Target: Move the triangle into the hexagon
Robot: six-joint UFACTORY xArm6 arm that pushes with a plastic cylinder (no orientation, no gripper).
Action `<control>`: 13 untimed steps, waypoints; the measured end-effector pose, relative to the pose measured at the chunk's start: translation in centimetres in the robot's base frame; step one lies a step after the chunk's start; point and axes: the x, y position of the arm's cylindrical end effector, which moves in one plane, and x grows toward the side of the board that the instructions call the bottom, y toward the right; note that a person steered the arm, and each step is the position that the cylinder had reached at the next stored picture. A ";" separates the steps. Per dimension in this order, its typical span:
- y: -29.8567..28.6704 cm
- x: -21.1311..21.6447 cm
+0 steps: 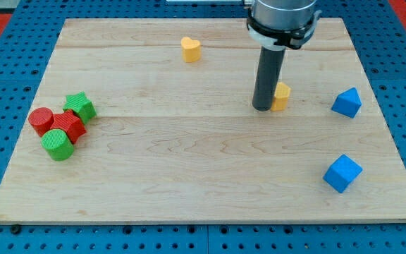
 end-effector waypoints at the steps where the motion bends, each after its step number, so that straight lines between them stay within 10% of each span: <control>1: 3.3 1.3; 5: 20.9 2.6; 9: 13.4 -0.4; 13: 10.3 -15.8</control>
